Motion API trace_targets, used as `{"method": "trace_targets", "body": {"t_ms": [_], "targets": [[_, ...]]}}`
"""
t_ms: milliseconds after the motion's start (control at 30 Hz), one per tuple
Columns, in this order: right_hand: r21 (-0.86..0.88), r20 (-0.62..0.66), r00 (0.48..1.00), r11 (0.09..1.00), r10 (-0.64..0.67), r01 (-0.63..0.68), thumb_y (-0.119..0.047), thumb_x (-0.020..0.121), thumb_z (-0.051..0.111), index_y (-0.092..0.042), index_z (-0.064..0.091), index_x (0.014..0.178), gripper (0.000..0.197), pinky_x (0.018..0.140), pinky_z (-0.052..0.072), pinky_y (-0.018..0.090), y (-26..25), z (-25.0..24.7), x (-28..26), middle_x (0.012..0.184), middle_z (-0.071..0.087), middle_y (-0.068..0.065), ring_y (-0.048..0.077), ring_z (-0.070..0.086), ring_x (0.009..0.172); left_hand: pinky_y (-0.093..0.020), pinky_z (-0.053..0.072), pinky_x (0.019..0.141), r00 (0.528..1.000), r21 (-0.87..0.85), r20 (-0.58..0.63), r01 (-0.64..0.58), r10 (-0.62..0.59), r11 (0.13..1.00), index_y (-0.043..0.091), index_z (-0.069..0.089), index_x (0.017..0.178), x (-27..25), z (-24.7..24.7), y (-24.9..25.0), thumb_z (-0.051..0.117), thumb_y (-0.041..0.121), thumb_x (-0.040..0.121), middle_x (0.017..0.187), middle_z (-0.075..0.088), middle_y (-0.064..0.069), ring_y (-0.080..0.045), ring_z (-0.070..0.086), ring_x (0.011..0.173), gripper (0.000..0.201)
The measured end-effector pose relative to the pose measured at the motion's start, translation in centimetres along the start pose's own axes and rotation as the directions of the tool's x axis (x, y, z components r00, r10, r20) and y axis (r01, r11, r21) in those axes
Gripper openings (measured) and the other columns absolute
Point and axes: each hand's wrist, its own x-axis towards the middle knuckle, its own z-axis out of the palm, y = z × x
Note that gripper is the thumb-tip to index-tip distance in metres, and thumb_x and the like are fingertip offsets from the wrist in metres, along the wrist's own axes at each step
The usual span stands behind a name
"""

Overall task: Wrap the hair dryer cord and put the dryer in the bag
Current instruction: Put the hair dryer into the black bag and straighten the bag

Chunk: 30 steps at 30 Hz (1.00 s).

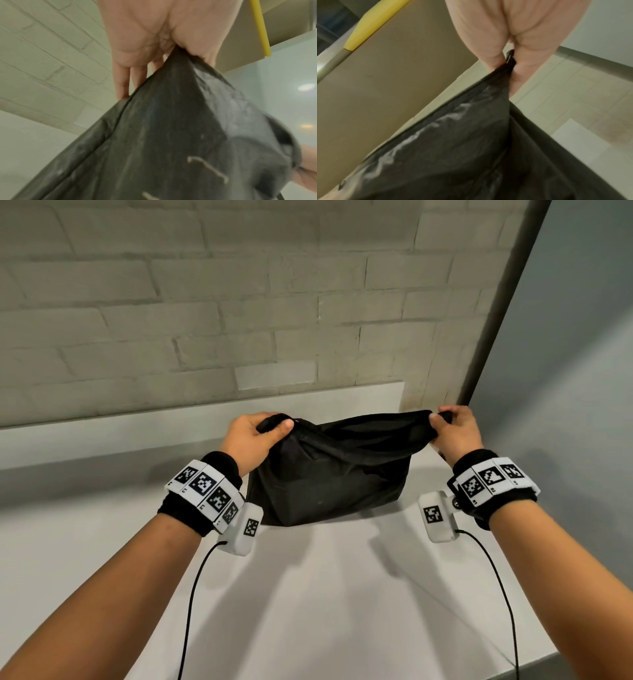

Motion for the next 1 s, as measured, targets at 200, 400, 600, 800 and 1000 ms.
{"method": "trace_targets", "body": {"t_ms": [200, 400, 600, 800, 1000], "targets": [[0.110, -0.115, 0.991, 0.992, 0.068, -0.056, -0.007, 0.098, 0.028, -0.021, 0.044, 0.075, 0.031, 0.036, 0.049, 0.017, 0.5, -1.4, 0.4, 0.070, 0.049, 0.003, 0.009, 0.056, 0.049, -0.005, 0.043, 0.073, 0.989, 0.075, -0.118, -0.079, 0.088, 0.994, 0.010, 0.067, 0.090, 0.3, -0.4, 0.3, 0.064, 0.018, 0.083, 0.082, 0.060, 0.010, 0.003, 0.056, 0.076, 0.011], [0.109, -0.176, 0.983, 0.994, 0.044, -0.025, -0.003, 0.097, 0.027, -0.016, 0.043, 0.071, 0.033, 0.030, 0.042, 0.015, 0.4, -2.5, 0.8, 0.062, 0.047, 0.008, 0.005, 0.050, 0.026, -0.005, 0.034, 0.047, 0.983, 0.095, -0.179, -0.036, 0.052, 0.995, 0.018, 0.053, 0.058, 0.4, -1.1, 0.3, 0.064, 0.022, 0.082, 0.058, 0.045, 0.001, 0.005, 0.045, 0.043, 0.027], [-0.020, -0.036, 0.999, 1.000, 0.023, -0.024, 0.004, 0.079, 0.064, -0.024, 0.043, 0.076, 0.035, 0.045, 0.054, 0.016, 1.9, -1.9, -0.1, 0.071, 0.054, 0.002, 0.014, 0.057, 0.061, -0.006, 0.043, 0.052, 0.985, 0.031, -0.172, -0.017, 0.022, 0.999, 0.017, 0.064, 0.070, 0.4, -1.0, 0.7, 0.067, 0.016, 0.080, 0.063, 0.057, 0.002, 0.002, 0.053, 0.048, 0.010], [0.001, -0.151, 0.988, 1.000, -0.029, 0.030, 0.013, 0.081, 0.051, -0.022, 0.040, 0.067, 0.039, 0.045, 0.055, 0.020, 2.4, -2.0, 0.6, 0.073, 0.052, 0.009, 0.009, 0.062, 0.042, 0.000, 0.046, 0.064, 1.000, 0.078, -0.024, -0.014, 0.016, 0.997, 0.014, 0.063, 0.099, 0.7, -3.0, 1.2, 0.063, -0.003, 0.080, 0.079, 0.061, 0.009, 0.015, 0.059, 0.059, 0.026], [-0.121, -0.174, 0.985, 0.992, -0.002, -0.020, 0.008, 0.079, 0.055, -0.021, 0.041, 0.063, 0.036, 0.043, 0.051, 0.018, 2.8, -1.8, 1.2, 0.061, 0.051, 0.004, 0.004, 0.056, 0.035, -0.005, 0.047, 0.054, 0.997, -0.087, -0.079, -0.009, 0.002, 0.996, 0.018, 0.062, 0.076, -0.3, -3.0, 1.2, 0.058, -0.004, 0.082, 0.053, 0.066, 0.021, 0.008, 0.060, 0.053, 0.024]]}}
